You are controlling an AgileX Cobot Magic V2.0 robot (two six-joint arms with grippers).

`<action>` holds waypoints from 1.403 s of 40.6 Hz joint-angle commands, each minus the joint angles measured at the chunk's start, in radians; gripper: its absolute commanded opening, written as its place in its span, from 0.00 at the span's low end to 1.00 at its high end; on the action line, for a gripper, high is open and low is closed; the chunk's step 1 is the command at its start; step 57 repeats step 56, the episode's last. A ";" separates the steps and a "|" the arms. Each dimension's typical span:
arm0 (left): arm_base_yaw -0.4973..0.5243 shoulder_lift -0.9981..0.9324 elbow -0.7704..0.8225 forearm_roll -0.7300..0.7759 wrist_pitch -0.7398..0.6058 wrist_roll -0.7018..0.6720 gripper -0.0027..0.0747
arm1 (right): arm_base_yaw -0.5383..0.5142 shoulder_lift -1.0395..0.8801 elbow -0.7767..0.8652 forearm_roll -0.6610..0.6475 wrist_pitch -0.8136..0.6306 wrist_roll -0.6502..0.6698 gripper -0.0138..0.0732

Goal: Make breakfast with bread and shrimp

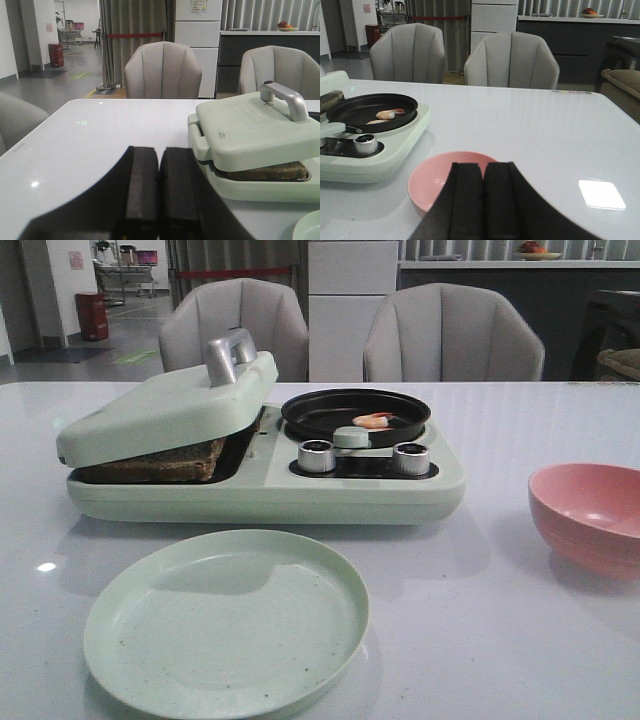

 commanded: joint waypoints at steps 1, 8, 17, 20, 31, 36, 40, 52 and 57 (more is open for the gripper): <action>-0.008 -0.018 0.031 -0.008 -0.094 -0.008 0.16 | -0.011 -0.022 -0.018 0.004 -0.096 -0.010 0.20; -0.008 -0.018 0.031 -0.008 -0.094 -0.008 0.16 | -0.011 -0.022 -0.018 0.021 -0.097 -0.010 0.20; -0.008 -0.018 0.031 -0.008 -0.094 -0.008 0.16 | -0.042 -0.022 -0.018 0.020 -0.101 -0.010 0.20; -0.008 -0.018 0.031 -0.008 -0.094 -0.008 0.16 | -0.042 -0.022 -0.018 0.020 -0.105 -0.010 0.20; -0.008 -0.018 0.031 -0.008 -0.094 -0.008 0.16 | -0.042 -0.022 -0.018 0.020 -0.116 -0.009 0.20; -0.008 -0.018 0.031 -0.008 -0.094 -0.008 0.16 | -0.042 -0.022 -0.018 0.020 -0.100 -0.009 0.20; -0.008 -0.018 0.031 -0.008 -0.094 -0.008 0.16 | -0.042 -0.022 -0.018 0.020 -0.099 -0.009 0.20; -0.008 -0.018 0.031 -0.008 -0.094 -0.008 0.16 | -0.042 -0.022 -0.018 0.020 -0.096 -0.009 0.20; -0.008 -0.018 0.031 -0.008 -0.094 -0.008 0.16 | -0.042 -0.022 -0.018 0.020 -0.096 -0.009 0.20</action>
